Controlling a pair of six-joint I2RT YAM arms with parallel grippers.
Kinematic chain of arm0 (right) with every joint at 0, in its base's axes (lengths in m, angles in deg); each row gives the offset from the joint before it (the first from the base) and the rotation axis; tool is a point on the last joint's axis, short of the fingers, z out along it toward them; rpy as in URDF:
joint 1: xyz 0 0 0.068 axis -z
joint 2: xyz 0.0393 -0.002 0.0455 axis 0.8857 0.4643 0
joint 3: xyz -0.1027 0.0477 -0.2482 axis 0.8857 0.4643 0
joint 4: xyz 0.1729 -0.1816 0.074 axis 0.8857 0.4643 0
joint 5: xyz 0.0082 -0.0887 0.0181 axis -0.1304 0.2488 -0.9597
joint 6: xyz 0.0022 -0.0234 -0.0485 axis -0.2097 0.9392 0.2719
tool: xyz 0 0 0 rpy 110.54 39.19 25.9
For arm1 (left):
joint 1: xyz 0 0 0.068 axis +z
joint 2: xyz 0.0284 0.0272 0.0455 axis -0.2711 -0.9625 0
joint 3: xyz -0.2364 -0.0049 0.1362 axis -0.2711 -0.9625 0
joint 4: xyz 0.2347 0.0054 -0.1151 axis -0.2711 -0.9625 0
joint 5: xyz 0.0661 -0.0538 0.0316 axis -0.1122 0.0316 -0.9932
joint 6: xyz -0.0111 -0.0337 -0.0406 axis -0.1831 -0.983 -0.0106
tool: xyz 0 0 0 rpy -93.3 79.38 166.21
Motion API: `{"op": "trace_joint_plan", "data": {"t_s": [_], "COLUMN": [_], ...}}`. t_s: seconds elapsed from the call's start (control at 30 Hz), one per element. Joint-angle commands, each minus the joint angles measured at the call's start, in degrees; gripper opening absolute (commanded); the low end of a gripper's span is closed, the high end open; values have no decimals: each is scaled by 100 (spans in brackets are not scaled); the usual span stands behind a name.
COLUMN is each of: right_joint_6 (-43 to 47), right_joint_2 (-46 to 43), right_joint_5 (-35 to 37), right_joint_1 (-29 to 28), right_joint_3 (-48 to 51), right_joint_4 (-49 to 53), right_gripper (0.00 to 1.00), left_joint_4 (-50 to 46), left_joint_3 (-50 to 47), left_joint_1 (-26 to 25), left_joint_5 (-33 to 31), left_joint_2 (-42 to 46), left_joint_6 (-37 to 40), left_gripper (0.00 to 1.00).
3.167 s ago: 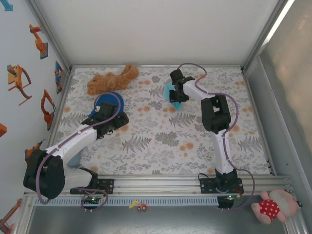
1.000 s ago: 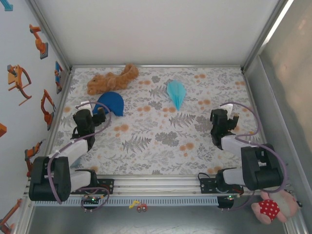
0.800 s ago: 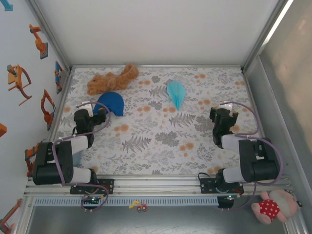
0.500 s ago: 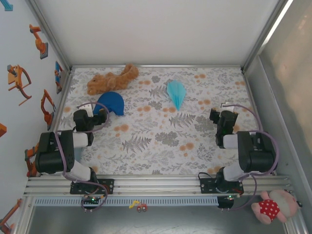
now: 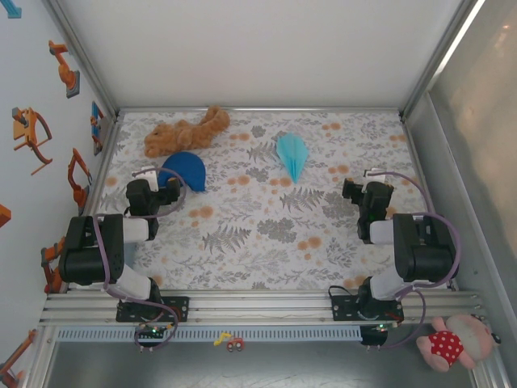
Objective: Fold a paper plane with a square sheet of paper (pick it up from the middle)
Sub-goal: Reset both arms
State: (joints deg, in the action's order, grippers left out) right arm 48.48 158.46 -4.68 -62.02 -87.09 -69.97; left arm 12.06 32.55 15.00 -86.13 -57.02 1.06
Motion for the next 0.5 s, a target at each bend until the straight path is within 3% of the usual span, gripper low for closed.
{"op": "trace_joint_plan", "data": {"t_s": [0.0,0.47], "right_joint_6": [-48,-49], "right_joint_2": [-5,-5], "right_joint_5": [-2,-5], "right_joint_1": [47,47], "right_joint_3": [-131,-130], "right_joint_4": [-54,-54], "right_gripper": [99,99], "left_joint_4": [82,24], "left_joint_3": [108,139], "left_joint_1": [-32,-23], "left_joint_5": [-67,-59], "left_joint_2": [-9,-19], "left_joint_6": [111,103], "left_gripper": [96,96]}}
